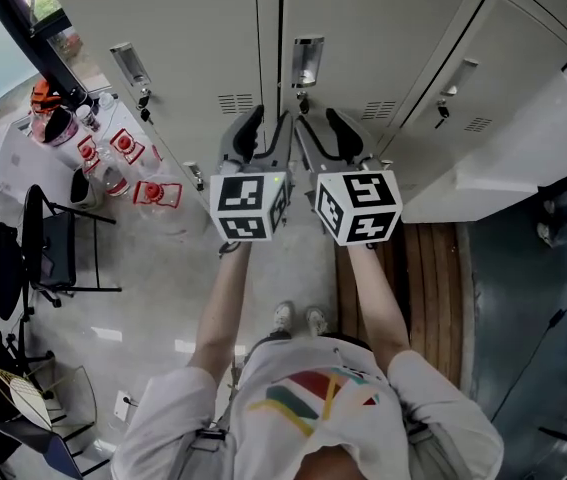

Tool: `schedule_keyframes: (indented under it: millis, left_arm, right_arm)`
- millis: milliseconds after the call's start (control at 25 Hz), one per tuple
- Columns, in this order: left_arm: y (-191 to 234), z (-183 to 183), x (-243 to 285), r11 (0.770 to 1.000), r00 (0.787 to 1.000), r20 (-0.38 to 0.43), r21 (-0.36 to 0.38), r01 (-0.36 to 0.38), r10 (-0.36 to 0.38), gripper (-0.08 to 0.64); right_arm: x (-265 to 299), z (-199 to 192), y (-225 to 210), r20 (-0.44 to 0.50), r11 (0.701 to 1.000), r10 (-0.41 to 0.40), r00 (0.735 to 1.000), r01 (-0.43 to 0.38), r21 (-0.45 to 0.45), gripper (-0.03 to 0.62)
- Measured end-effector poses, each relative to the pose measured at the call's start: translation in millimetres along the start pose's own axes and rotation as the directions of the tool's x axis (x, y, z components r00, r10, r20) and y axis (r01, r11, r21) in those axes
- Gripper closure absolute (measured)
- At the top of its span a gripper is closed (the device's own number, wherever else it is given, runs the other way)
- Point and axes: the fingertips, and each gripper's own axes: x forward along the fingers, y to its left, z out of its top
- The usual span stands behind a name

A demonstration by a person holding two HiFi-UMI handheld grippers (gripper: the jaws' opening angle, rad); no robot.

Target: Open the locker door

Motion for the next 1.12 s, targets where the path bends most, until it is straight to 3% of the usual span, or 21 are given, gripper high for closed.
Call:
schedule_keyframes:
  millis: [520, 1120]
  left_arm:
    - [-4.6, -18.8, 43.7, 0.992, 0.989, -0.080, -0.041, 0.121, -0.124, 0.416]
    - [-3.5, -16.3, 47.0, 0.992, 0.991, -0.069, -0.045, 0.114, -0.117, 0.419]
  right_arm:
    - [-22.2, -8.0, -17.7, -0.015, 1.000, -0.030, 0.999, 0.030, -0.003, 0.403]
    - [-42.7, -17.3, -24.9, -0.026, 0.998, -0.054, 0.998, 0.053, -0.027, 0.405]
